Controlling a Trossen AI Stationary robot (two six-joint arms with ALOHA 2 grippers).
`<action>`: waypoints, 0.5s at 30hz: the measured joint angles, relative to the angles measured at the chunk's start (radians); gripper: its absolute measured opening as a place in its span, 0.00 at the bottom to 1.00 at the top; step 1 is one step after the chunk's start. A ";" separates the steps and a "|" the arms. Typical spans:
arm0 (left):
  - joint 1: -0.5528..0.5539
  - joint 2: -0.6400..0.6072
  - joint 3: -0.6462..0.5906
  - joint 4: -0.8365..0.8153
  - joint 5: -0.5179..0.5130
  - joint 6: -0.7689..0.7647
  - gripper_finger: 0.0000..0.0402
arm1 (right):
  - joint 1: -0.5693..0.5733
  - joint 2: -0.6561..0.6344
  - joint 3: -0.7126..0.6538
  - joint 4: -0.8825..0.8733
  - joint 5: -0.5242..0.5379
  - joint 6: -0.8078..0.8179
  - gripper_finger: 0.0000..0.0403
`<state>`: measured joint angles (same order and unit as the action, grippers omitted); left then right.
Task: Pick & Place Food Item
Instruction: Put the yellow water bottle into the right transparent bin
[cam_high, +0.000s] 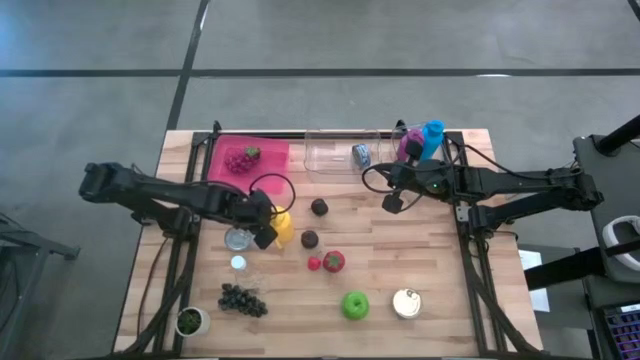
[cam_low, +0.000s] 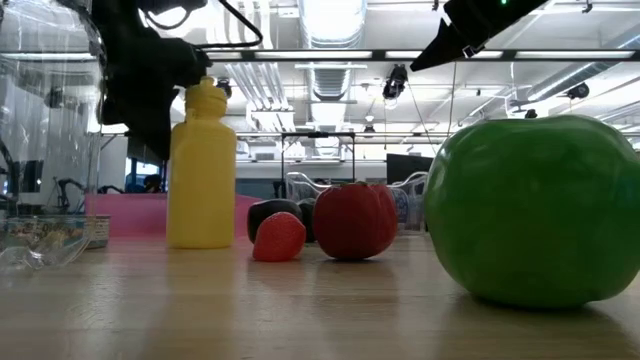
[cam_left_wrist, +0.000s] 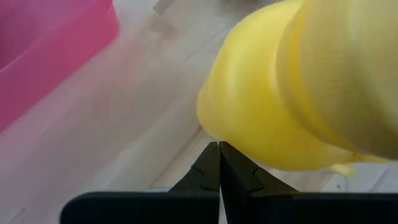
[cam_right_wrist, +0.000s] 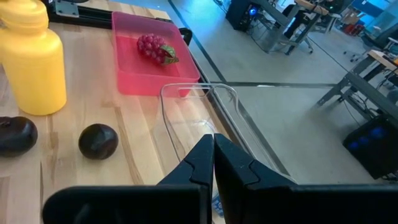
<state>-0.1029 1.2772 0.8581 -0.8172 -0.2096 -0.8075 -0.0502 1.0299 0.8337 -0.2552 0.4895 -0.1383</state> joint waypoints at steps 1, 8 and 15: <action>0.003 0.004 0.000 0.008 0.000 0.004 0.00 | 0.000 0.000 0.000 0.000 0.000 0.000 0.02; 0.025 0.056 0.000 0.092 0.000 0.074 0.00 | 0.000 0.000 0.000 0.002 0.000 0.000 0.02; 0.036 0.096 0.000 0.169 0.000 0.106 0.00 | 0.000 0.000 0.000 0.004 0.000 0.000 0.02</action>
<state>-0.0667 1.3729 0.8581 -0.6486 -0.2093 -0.7010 -0.0498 1.0301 0.8337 -0.2512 0.4896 -0.1387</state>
